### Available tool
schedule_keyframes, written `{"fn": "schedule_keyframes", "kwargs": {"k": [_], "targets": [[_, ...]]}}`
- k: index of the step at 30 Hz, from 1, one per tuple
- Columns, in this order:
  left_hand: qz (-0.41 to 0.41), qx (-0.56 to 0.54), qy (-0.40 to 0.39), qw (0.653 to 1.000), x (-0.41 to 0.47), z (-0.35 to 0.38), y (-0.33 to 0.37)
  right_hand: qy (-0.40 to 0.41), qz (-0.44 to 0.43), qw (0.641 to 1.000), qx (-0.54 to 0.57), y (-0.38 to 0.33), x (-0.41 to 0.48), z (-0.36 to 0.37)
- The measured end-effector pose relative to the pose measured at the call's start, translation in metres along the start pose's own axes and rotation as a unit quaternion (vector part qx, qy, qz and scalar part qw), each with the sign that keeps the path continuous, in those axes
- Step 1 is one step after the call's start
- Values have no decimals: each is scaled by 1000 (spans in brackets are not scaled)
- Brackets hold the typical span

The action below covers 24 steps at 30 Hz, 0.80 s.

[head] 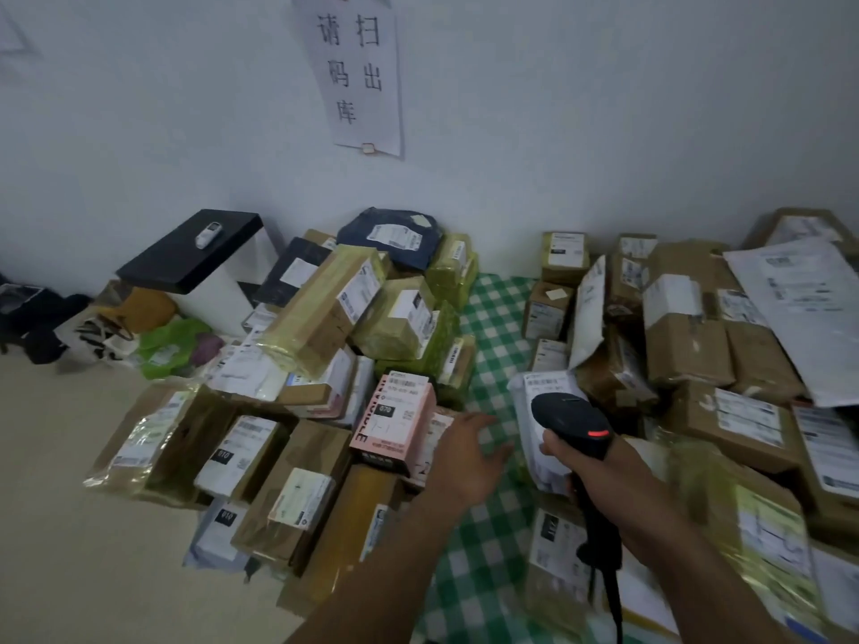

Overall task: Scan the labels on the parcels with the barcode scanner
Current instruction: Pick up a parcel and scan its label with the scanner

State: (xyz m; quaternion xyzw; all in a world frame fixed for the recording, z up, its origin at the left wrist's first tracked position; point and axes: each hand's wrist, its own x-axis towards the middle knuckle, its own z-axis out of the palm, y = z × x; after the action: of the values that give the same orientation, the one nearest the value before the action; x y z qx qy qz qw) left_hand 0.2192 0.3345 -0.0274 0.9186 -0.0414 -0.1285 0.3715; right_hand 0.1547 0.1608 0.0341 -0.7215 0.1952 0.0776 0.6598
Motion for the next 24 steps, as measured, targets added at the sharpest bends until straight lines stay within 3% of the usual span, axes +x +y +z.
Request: {"fn": "schedule_keyframes", "kwargs": {"k": [8,13,18,24], "targets": [[-63,-151,-135,977,18,66,17,101,51,993,20,28,-13,-33],[-93,-213,-104,967,37,85,14,137,55,989,30,34,-17,-31],[-221,-338,-113,908,47,86,9,137,55,989,20,32,-12,-25],[-248,-447,-132,849,42,72,-10,122,23,992,20,16,-3,-13]]}}
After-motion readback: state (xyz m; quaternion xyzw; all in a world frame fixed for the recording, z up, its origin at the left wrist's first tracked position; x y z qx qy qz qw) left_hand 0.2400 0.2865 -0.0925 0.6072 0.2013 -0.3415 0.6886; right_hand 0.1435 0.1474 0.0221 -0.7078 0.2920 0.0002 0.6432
